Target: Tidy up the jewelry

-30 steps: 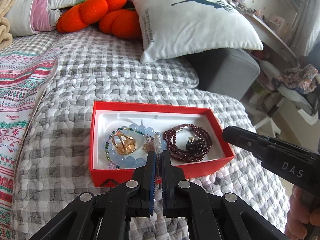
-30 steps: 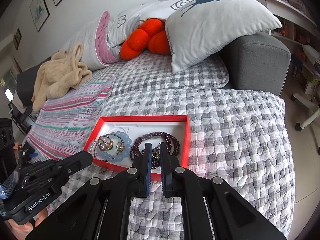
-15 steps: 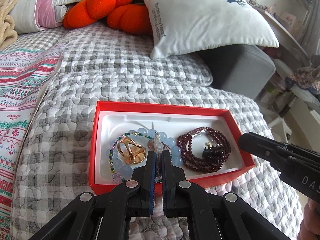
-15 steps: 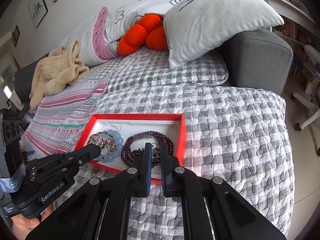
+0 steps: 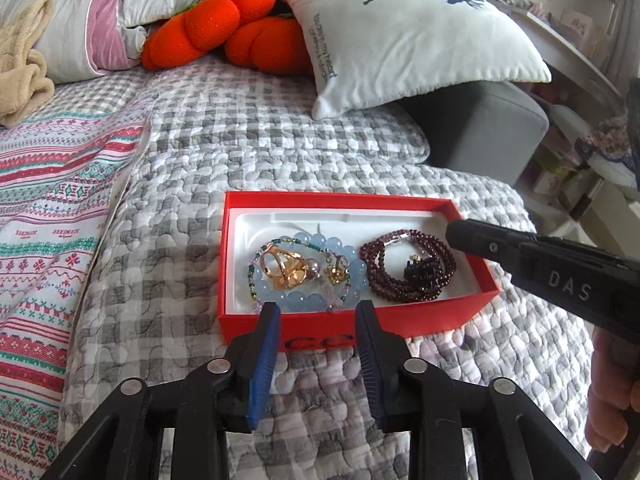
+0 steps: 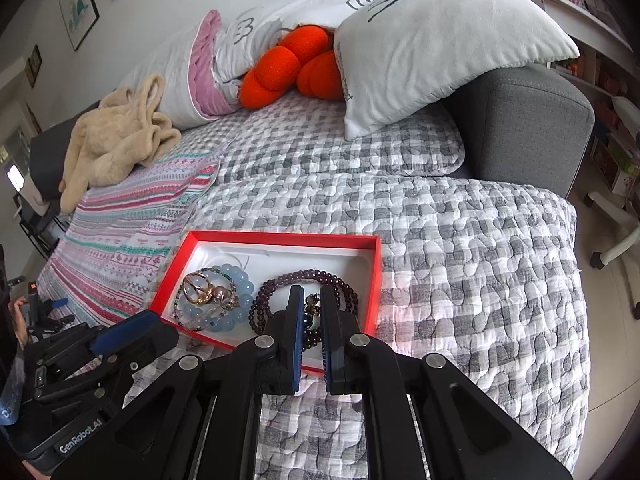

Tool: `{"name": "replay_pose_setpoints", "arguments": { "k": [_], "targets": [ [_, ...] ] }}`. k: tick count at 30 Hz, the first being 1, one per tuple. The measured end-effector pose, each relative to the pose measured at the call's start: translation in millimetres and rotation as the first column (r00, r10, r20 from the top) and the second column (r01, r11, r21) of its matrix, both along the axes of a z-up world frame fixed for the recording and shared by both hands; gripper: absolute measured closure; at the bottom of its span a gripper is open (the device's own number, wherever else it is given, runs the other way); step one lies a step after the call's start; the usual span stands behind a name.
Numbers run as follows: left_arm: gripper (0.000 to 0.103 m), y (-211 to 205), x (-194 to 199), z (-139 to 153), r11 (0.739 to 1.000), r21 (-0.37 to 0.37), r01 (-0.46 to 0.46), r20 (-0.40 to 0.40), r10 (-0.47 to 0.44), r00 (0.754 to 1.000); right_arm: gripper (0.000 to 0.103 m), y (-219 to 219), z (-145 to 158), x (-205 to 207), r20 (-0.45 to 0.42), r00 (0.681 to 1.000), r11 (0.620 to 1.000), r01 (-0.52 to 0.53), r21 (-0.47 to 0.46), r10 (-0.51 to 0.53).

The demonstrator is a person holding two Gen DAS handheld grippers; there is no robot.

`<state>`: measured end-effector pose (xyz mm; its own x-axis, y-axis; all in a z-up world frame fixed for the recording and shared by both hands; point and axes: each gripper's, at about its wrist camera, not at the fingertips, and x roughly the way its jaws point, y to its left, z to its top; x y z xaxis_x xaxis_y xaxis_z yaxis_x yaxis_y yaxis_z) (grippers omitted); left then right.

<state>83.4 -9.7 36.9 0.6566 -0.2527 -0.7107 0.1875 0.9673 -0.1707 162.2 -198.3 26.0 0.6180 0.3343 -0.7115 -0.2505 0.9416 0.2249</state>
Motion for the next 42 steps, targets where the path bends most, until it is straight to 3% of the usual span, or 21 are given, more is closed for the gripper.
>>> {"name": "replay_pose_setpoints", "arguments": {
  "k": [7,10,15,20,24,29,32,33,37,42],
  "targets": [
    [0.049,8,-6,-2,0.999,0.041,-0.010,-0.012,0.011,1.000,0.094,3,-5,12,-0.021,1.000,1.000,0.009,0.000,-0.009],
    [0.042,11,-4,-5,0.998,0.062,-0.021,-0.022,0.023,0.999,0.093,3,-4,13,-0.007,1.000,0.999,-0.022,0.049,0.022],
    [0.025,14,-5,-5,0.996,0.080,-0.050,-0.014,0.051,0.999,0.067,0,-1,11,-0.007,1.000,0.998,-0.014,0.056,0.014],
    [0.010,17,-14,-3,0.990,0.102,-0.099,-0.001,0.100,0.995,0.064,-5,5,-5,-0.017,1.000,1.000,0.015,0.015,-0.015],
    [0.000,20,-27,-2,0.978,0.143,-0.149,0.008,0.149,0.989,0.045,-8,12,-29,-0.007,0.999,0.999,0.034,-0.013,-0.034],
    [0.000,23,-41,-2,0.973,0.157,-0.167,-0.014,0.171,0.985,0.032,-7,18,-63,0.017,0.998,0.995,0.059,-0.079,-0.058],
    [0.000,23,-49,-1,0.973,0.162,-0.163,-0.032,0.170,0.985,0.011,-6,20,-85,0.050,0.995,0.987,0.091,-0.136,-0.085],
    [0.000,23,-53,-1,0.970,0.169,-0.173,-0.030,0.180,0.983,0.008,-6,21,-92,0.065,0.994,0.984,0.099,-0.149,-0.090],
    [0.000,20,-63,2,0.963,0.197,-0.182,-0.016,0.188,0.982,0.007,-7,22,-114,0.072,0.992,0.976,0.114,-0.188,-0.102],
    [0.000,19,-70,-1,0.970,0.170,-0.176,-0.053,0.188,0.981,0.007,-8,17,-130,0.039,0.993,0.973,0.114,-0.202,-0.108]
  ]
}}
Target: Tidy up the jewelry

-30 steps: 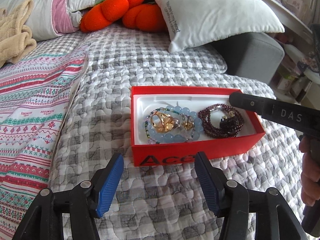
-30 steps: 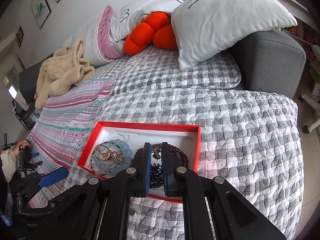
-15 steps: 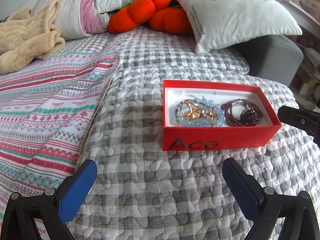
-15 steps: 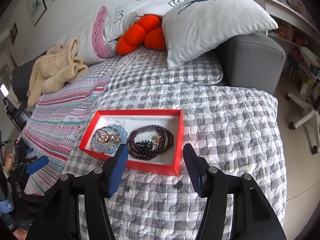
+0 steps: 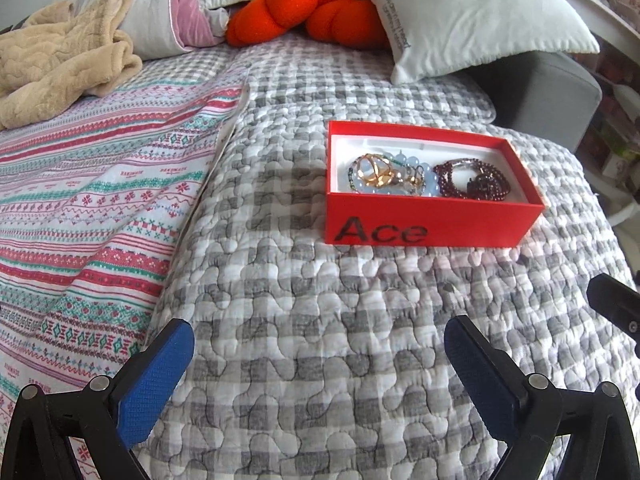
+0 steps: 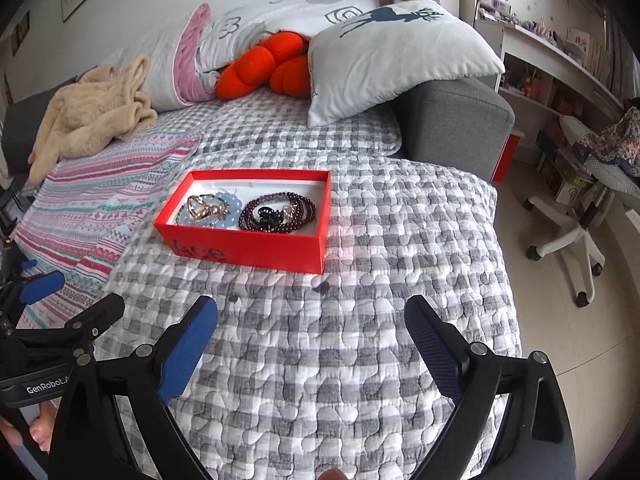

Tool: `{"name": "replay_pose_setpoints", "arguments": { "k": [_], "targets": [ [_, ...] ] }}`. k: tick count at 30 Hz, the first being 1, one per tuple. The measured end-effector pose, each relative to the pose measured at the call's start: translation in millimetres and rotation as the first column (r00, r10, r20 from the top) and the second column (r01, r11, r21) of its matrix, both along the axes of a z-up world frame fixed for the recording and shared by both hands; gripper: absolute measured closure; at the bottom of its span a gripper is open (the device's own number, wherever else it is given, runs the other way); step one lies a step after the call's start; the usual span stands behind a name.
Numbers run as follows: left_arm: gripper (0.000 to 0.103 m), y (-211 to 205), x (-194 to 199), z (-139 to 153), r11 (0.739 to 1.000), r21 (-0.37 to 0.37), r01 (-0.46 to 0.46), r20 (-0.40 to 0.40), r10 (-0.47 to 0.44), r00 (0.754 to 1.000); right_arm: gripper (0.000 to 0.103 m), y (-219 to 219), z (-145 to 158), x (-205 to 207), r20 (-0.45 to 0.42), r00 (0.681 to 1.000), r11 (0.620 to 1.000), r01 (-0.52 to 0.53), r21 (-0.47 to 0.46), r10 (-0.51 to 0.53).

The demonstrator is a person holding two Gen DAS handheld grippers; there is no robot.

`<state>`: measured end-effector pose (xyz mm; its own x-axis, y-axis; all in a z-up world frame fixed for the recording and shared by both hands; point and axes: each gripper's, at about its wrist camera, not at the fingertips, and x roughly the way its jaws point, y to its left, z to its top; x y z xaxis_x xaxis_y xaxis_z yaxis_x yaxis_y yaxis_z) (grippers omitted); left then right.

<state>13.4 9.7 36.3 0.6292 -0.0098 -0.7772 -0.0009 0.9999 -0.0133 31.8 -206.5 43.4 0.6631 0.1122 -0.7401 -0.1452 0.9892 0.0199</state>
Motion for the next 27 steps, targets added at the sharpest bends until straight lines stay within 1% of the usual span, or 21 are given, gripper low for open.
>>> {"name": "replay_pose_setpoints", "arguments": {
  "k": [5,9,27],
  "targets": [
    [0.000,-6,-4,-3,1.000,0.023,0.013,-0.007,-0.013,1.000,0.007,1,-10,-4,-0.033,0.999,1.000,0.002,-0.027,-0.003],
    [0.000,-9,-4,-6,0.999,0.032,0.019,-0.014,-0.018,1.000,0.007,2,-14,-1,-0.043,0.999,0.999,0.011,-0.045,-0.013],
    [0.000,-9,1,-11,0.999,0.040,0.018,-0.030,-0.017,0.999,0.007,4,-17,5,-0.066,0.997,0.999,0.029,-0.027,-0.031]
  ]
}}
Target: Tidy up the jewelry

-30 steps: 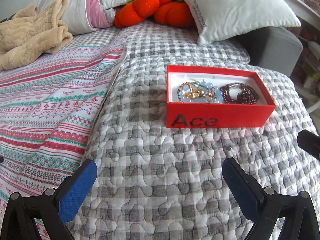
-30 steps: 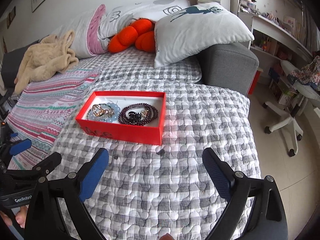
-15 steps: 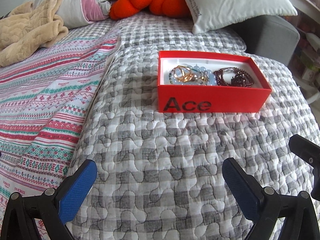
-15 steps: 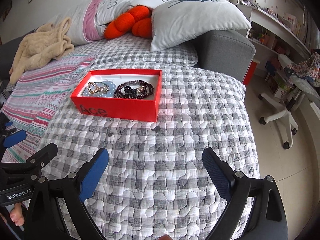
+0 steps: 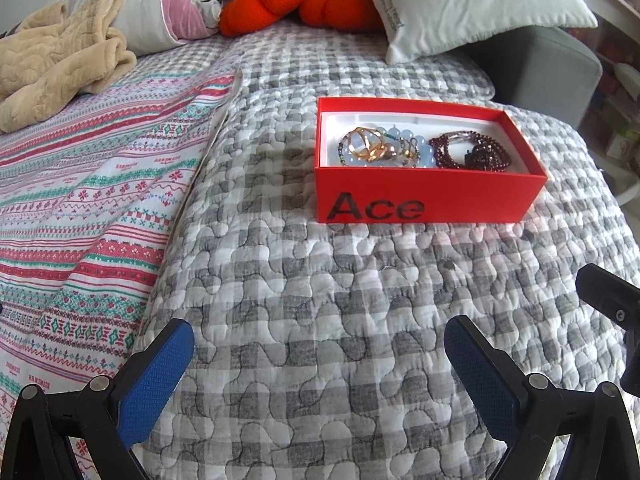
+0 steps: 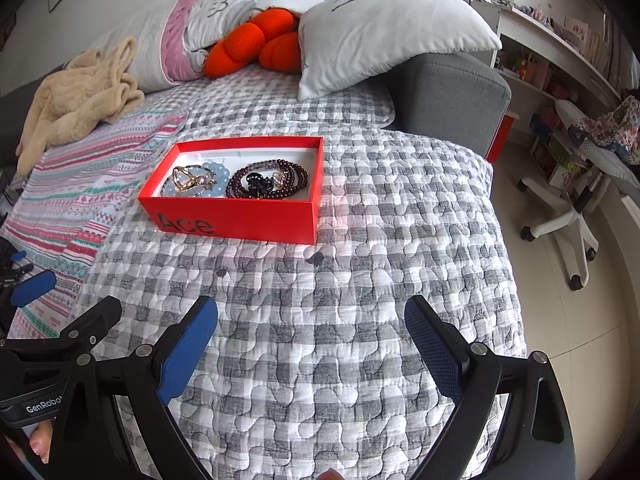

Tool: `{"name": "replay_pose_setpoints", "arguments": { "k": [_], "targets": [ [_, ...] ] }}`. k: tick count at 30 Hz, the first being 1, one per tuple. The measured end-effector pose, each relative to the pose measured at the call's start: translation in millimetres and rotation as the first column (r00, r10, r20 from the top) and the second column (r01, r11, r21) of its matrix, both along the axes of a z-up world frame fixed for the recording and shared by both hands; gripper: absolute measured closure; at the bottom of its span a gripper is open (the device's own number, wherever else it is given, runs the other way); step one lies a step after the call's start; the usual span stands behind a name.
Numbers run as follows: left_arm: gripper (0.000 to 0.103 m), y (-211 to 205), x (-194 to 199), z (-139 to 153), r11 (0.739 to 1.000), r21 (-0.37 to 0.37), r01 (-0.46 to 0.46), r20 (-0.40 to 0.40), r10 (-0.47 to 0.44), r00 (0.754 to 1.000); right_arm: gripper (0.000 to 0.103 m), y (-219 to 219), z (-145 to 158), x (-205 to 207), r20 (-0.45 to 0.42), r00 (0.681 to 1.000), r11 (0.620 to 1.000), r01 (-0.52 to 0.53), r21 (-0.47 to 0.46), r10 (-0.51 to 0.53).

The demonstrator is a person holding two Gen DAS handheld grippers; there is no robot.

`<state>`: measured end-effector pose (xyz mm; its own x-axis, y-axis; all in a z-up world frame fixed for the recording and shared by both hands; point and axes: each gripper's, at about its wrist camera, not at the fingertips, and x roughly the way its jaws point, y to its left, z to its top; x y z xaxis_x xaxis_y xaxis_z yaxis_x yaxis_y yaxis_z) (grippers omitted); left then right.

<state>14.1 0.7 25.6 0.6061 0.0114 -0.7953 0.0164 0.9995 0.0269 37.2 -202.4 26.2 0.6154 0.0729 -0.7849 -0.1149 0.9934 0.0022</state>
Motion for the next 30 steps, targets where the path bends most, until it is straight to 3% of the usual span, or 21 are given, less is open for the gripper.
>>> {"name": "replay_pose_setpoints", "arguments": {
  "k": [30],
  "targets": [
    [0.000,3.5,0.0,-0.4,1.000,0.002,-0.015,-0.001,0.015,1.000,0.007,-1.2,-2.9,0.7,-0.009,1.000,1.000,0.012,-0.004,-0.012]
  ]
}}
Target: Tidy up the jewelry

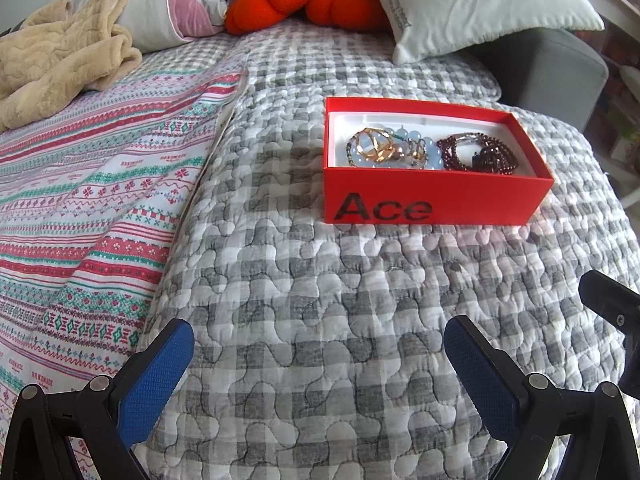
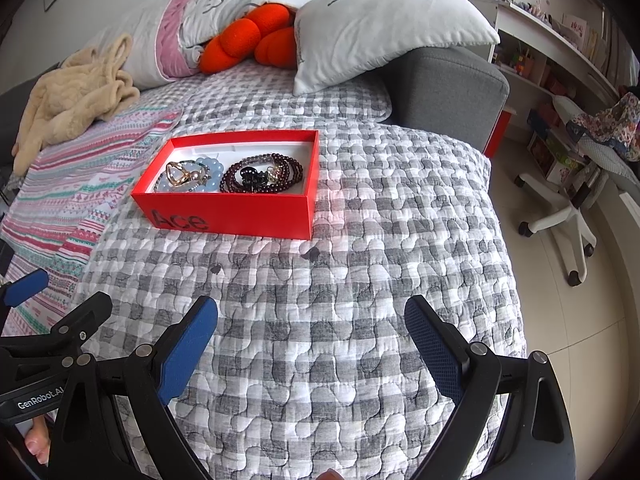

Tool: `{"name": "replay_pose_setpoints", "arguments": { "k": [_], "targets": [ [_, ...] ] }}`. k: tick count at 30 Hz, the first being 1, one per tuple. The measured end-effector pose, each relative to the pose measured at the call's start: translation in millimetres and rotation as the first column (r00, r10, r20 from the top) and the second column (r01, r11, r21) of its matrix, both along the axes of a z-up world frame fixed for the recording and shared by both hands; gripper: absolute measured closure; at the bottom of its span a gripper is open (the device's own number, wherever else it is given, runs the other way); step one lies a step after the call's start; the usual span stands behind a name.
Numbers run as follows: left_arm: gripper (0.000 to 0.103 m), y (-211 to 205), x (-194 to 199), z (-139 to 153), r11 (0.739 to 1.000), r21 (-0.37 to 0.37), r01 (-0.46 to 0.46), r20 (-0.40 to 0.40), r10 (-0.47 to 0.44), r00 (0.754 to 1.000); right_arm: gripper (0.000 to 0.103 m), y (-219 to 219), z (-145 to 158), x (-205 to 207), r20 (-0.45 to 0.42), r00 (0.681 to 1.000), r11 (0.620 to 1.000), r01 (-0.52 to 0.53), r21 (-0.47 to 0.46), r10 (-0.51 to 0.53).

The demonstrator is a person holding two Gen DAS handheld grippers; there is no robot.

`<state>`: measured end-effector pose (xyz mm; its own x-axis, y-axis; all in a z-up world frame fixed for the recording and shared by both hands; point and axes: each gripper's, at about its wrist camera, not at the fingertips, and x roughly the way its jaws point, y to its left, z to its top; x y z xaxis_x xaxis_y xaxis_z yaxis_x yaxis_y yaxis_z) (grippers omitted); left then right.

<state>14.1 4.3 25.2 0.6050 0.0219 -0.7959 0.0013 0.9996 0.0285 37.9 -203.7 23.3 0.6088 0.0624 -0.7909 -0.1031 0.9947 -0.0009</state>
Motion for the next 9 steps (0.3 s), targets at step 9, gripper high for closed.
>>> {"name": "replay_pose_setpoints", "arguments": {
  "k": [9],
  "targets": [
    [0.000,-3.8,3.4,-2.6,1.000,0.004,0.003,-0.006,-0.003,1.000,0.007,2.8,-0.6,1.7,-0.007,1.000,1.000,-0.009,0.000,0.009]
  ]
}}
